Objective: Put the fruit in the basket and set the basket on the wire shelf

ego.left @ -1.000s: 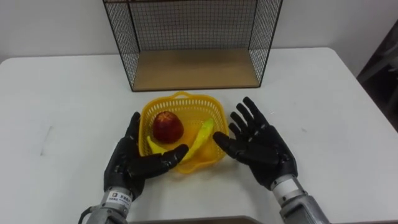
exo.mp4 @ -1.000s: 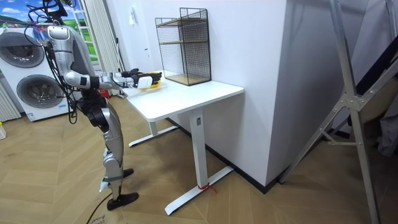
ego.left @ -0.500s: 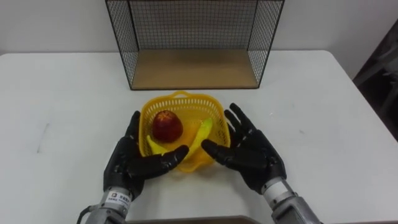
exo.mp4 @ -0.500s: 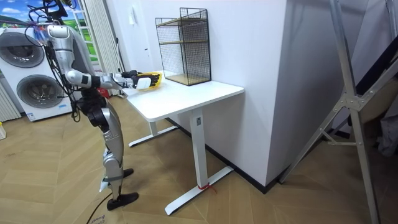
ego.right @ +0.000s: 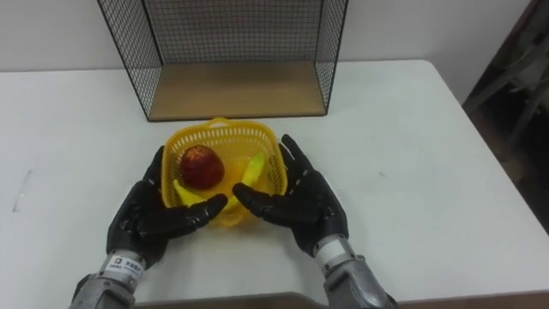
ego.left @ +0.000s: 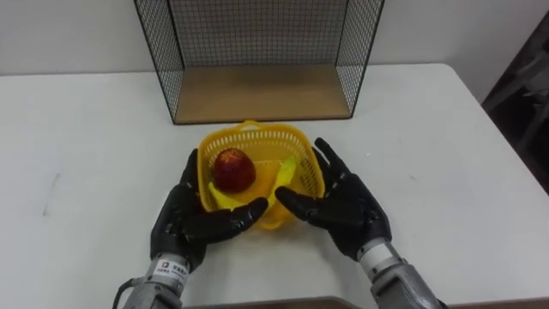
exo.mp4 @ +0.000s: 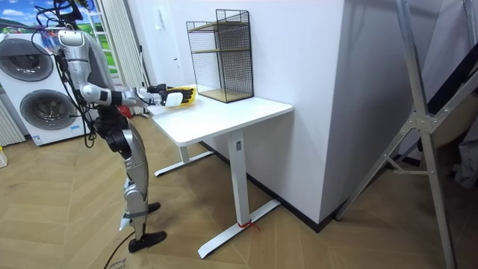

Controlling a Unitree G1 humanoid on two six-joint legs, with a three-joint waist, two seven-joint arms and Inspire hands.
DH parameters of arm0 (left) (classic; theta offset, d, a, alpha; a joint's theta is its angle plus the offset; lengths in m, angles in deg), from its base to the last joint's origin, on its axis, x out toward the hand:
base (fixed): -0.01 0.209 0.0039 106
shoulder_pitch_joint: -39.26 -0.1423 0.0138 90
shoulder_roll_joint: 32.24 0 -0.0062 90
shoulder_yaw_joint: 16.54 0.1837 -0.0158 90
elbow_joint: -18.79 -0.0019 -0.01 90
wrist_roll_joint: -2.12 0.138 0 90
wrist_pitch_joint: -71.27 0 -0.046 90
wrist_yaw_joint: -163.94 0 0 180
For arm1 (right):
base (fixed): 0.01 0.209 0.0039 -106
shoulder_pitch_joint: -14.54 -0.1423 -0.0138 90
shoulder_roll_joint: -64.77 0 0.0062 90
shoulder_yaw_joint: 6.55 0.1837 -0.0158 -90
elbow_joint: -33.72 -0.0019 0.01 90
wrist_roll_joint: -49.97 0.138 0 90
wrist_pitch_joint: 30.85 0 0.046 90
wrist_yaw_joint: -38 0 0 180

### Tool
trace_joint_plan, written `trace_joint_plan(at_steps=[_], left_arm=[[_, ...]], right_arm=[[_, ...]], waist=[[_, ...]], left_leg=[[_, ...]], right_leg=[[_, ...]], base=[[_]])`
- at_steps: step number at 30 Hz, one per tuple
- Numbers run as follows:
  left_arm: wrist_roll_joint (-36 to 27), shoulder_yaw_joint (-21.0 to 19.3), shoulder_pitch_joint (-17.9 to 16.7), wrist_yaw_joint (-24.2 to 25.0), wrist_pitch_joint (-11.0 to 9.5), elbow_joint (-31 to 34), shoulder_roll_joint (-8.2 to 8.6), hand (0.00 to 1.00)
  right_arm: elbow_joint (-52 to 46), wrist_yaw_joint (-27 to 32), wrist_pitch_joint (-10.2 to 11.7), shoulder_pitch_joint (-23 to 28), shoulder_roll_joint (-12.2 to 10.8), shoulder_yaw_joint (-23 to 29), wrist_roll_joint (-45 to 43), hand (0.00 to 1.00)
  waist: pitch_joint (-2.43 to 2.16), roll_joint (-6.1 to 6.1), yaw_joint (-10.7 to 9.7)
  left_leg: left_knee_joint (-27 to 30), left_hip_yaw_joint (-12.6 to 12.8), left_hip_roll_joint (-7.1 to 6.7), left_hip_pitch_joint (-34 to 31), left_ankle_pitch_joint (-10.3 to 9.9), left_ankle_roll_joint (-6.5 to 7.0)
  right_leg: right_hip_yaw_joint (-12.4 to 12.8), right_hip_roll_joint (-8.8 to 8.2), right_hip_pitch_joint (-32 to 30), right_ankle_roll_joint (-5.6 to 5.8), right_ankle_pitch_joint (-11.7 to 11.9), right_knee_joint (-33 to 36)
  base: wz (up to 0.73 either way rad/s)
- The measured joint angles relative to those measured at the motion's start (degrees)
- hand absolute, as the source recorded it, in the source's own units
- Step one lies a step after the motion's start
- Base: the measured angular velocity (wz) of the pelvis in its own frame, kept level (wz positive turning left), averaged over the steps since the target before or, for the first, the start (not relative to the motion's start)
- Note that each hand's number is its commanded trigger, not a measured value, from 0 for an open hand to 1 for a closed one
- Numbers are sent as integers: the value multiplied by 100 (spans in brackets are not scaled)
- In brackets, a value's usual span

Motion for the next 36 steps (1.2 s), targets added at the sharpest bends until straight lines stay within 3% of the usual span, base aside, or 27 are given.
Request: trace_joint_plan(at_steps=[5,12,16,26,32,36], left_arm=[[5,67,34,0,0,0,0,0],[6,111,39,-3,0,-2,9,0],[4,197,225,-55,0,-2,11,0],[-126,300,397,-208,-47,-2,135,0],[-397,368,396,-241,-179,-19,141,0],[-413,425,408,-266,-253,-18,142,0]], right_arm=[[-1,127,62,-14,-6,8,-98,0],[-1,221,102,-54,-1,-12,-254,0],[-1,377,124,-75,3,-12,-253,0],[-1,501,348,-103,3,-12,-202,0],[-2,513,447,-111,-26,-18,-187,0],[-2,615,520,-155,-41,-34,-181,0]], waist=[[2,-4,-122],[0,-11,-143],[0,2,-146],[7,127,-266],[56,27,-227],[29,-22,-204]], left_leg=[[-17,22,0,0,0,0],[4,60,2,-51,0,0],[35,66,8,-86,0,1],[29,118,21,3,0,1],[26,193,32,-5,0,1],[35,194,33,-7,0,1]], right_leg=[[20,0,5,0,0,2],[59,0,-83,1,0,19],[65,1,-96,-4,4,45],[136,11,-77,-5,4,126],[215,17,-163,0,1,193],[215,17,-157,2,0,190]], base=[[-1],[-3],[0],[-3],[-7],[0]])
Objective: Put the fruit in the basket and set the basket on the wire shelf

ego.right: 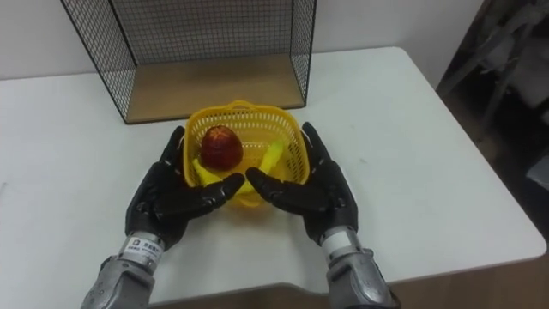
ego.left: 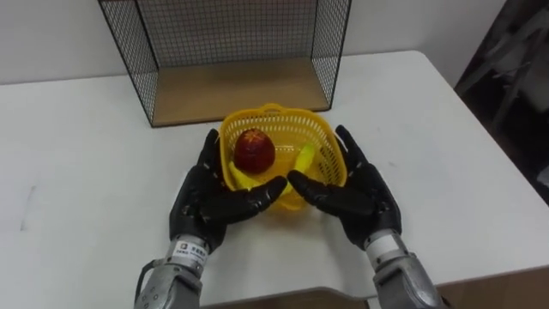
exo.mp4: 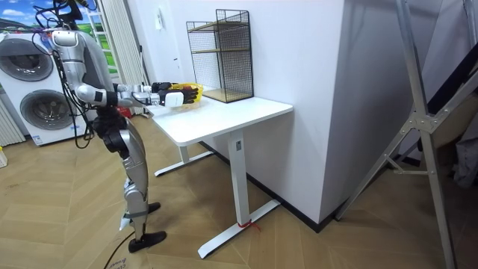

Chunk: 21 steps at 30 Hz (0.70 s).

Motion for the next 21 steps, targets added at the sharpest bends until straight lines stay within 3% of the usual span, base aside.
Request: trace_joint_plan(at_steps=[3,9,21], left_arm=[[-97,-1,88,-32,-61,13,0,0],[-282,4,212,-40,-443,185,48,0],[-395,3,212,-291,-629,706,188,0]], right_arm=[[-2,4,112,-123,-31,0,-2,0],[-69,4,475,-247,-127,-101,278,0],[-300,62,598,-261,-165,-204,508,0]], waist=[[-12,-20,-7],[-28,-45,102],[-48,-13,134]], left_leg=[[1,-5,0,8,0,1],[3,-5,1,20,0,1],[25,-52,1,15,0,0]], right_leg=[[0,0,12,0,0,1],[-3,0,13,-1,0,-4],[-46,0,45,-1,1,21]], base=[[0],[0],[1]])
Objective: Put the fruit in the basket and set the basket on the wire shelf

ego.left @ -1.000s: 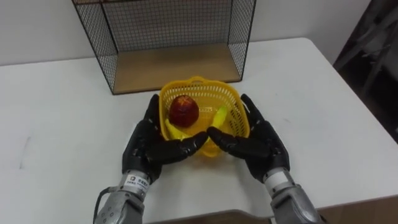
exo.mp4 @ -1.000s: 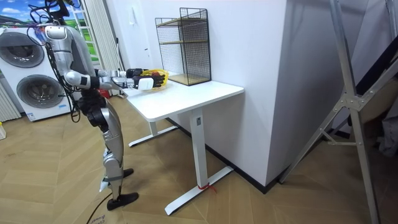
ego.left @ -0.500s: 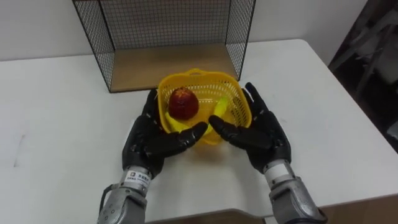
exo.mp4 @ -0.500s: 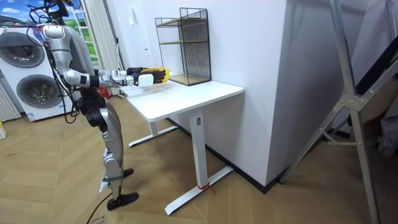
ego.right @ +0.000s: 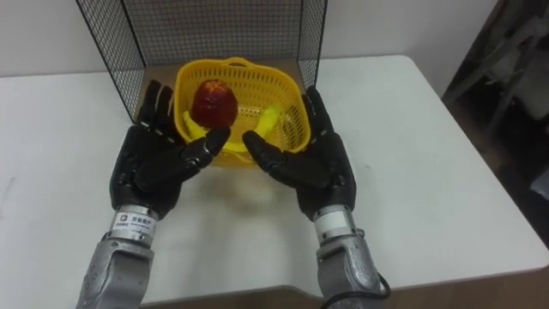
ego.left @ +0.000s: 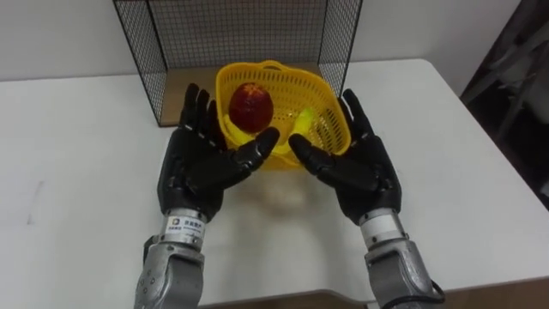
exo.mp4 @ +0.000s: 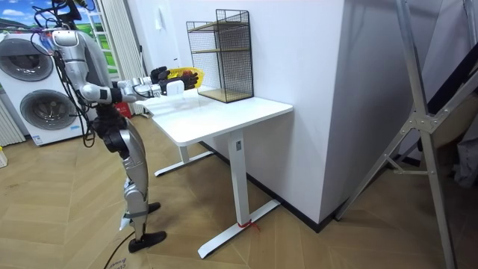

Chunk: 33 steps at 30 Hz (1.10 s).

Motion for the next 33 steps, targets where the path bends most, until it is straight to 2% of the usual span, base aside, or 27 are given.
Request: trace_joint_plan(at_steps=[13,19,22,26,29,33], left_arm=[[-4,-5,0,-37,-37,152,7,0],[-224,-1,0,-36,-38,156,16,0],[-215,-4,0,-35,-58,156,16,0],[-191,-19,-45,-34,-88,156,6,0],[-191,-19,-67,-34,-73,156,0,0],[-191,-41,-82,-13,-33,155,0,0]], right_arm=[[-31,-1,58,-5,-103,0,42,0],[-32,-5,58,-27,-111,-9,142,0],[-45,-23,61,-28,-114,-12,141,0],[-71,-81,58,-35,-123,-9,142,0],[-72,-82,59,-37,-124,-7,142,0],[-89,-82,56,-29,-114,-7,135,0]], waist=[[-7,-25,8],[-11,-40,131],[-15,-44,211],[-23,-76,400],[-11,-71,448],[-9,-48,432]], left_leg=[[175,-132,-1,-40,-8,-8],[381,-237,62,-104,-87,-70],[685,-312,131,-233,-227,-125],[1379,-383,301,-601,-502,-272],[1838,-383,406,-823,-518,-294],[1883,-412,463,-814,-511,-303]], right_leg=[[-120,-6,11,-21,-72,123],[-215,45,9,-79,-176,212],[-281,92,-90,-136,-340,500],[-289,207,-496,-285,-745,1267],[-279,282,-645,-400,-911,1580],[-270,330,-660,-499,-990,1699]], base=[[4],[7],[8],[-1],[-4],[0]])
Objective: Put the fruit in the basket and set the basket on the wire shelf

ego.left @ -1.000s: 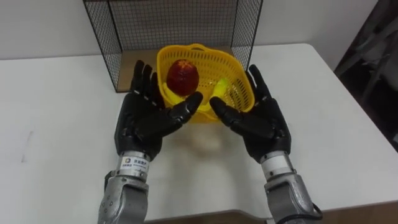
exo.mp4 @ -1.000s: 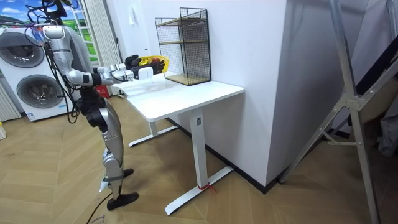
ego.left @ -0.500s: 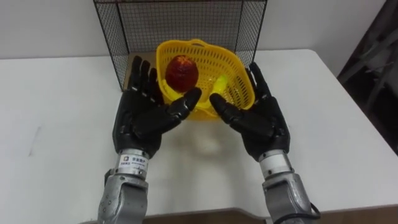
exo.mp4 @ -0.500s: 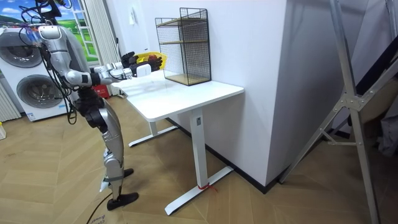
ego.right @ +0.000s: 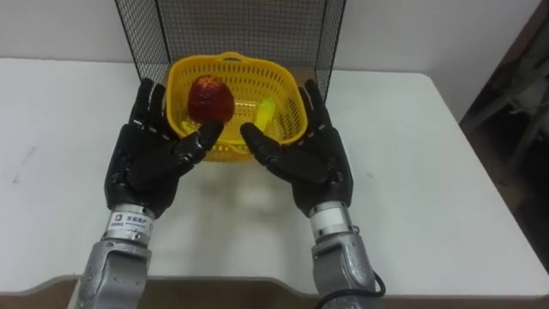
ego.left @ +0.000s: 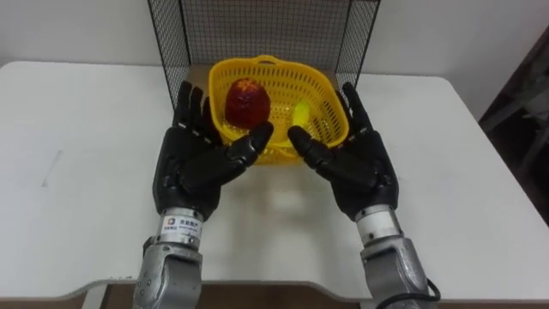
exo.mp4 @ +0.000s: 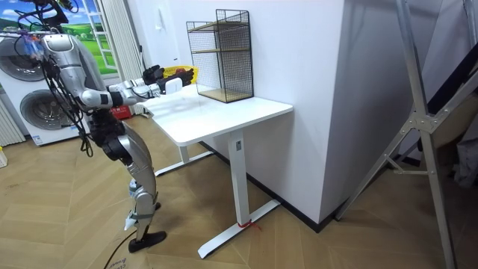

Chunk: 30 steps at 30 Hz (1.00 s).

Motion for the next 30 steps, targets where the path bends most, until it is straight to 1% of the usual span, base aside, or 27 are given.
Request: trace_joint_plan(at_steps=[3,4,6,8,9,12,14,17,19,22,24,25,26,27,28,29,30], left_arm=[[0,-46,1,55,71,0,0,0],[0,-53,1,54,91,0,-7,0],[0,-77,2,55,101,0,-52,0],[-1,-79,0,55,114,0,-134,0],[-3,-78,0,55,136,0,-136,0],[-1,-85,1,55,165,0,-142,0],[0,-85,-1,55,243,0,-162,0],[1,-81,-5,56,252,0,-193,0],[1,-79,-4,59,252,0,-230,0],[12,-73,-7,59,255,-8,-232,0],[206,-77,-6,58,254,-8,-233,0],[292,-76,-12,58,255,-8,-232,0],[342,-76,-7,57,254,-7,-232,0],[356,-79,2,57,253,-7,-233,0],[363,-82,14,56,252,-7,-232,0],[377,-84,15,53,252,-7,-230,0],[377,-81,10,52,253,-8,-231,0]], right_arm=[[-16,-6,0,-2,33,0,-9,0],[-16,-7,0,-3,35,-1,-10,0],[-15,-62,0,-6,32,-12,-23,0],[-15,-117,1,-6,24,-12,-21,0],[-15,-117,0,-6,28,-12,-21,0],[-24,-116,-5,-6,34,-11,-22,0],[-68,-115,-31,-6,100,-9,-22,0],[-70,-115,-91,-6,173,-10,-17,0],[-70,-115,-104,-6,185,-26,-12,0],[-70,-114,-105,-7,190,-30,-15,0],[-71,-114,-104,-23,186,-28,-14,0],[-71,-114,-104,-33,186,-26,-15,0],[-71,-113,-100,-38,186,-25,-16,0],[-71,-113,-97,-47,183,-25,-16,0],[-71,-106,-93,-69,177,-23,-16,0],[-71,-103,-86,-86,174,-18,-13,0],[-71,-100,-84,-90,174,-18,-14,0]], waist=[[-1,-3,-71],[4,-10,-137],[10,-29,-156],[17,-99,-172],[9,-124,-170],[-3,-141,-159],[-6,-147,-158],[-18,-171,-158],[-10,-190,-159],[-8,-186,-157],[-1,-164,-150],[9,-150,-155],[7,-145,-158],[7,-141,-157],[5,-130,-159],[4,-127,-172],[2,-135,-168]], left_leg=[[-66,1,-3,2,56,-37],[-70,3,-9,-29,64,-48],[-148,18,-23,-46,64,-48],[-333,30,-58,-29,70,-59],[-430,33,-86,-22,70,-60],[-556,48,-149,-12,70,-61],[-667,45,-233,23,71,-59],[-680,28,-310,53,70,-56],[-708,18,-334,93,71,-53],[-708,12,-340,147,74,-46],[-711,17,-350,150,74,-45],[-712,16,-373,149,74,-44],[-708,17,-404,123,73,-41],[-700,16,-416,102,69,-30],[-678,17,-428,58,47,33],[-604,18,-447,3,21,78],[-599,25,-473,3,14,91]], right_leg=[[18,1,-16,-25,-3,4],[8,-10,-25,-27,-4,3],[28,-26,-36,-30,-2,5],[40,-59,-137,-18,9,5],[32,-84,-202,-4,17,-5],[-3,-151,-264,30,35,-15],[-25,-239,-280,77,33,-15],[-33,-317,-248,126,19,-15],[-61,-345,-194,138,15,-45],[-98,-352,-70,165,21,-163],[-100,-365,-48,185,33,-199],[-100,-389,-51,195,36,-193],[-92,-418,-78,218,23,-181],[-85,-425,-95,231,16,-177],[-70,-429,-124,252,8,-175],[-35,-450,-135,276,0,-165],[-19,-497,-118,291,-3,-136]], base=[[0],[7],[3],[-2],[0],[0],[3],[1],[5],[8],[0],[0],[0],[3],[6],[4],[0]])
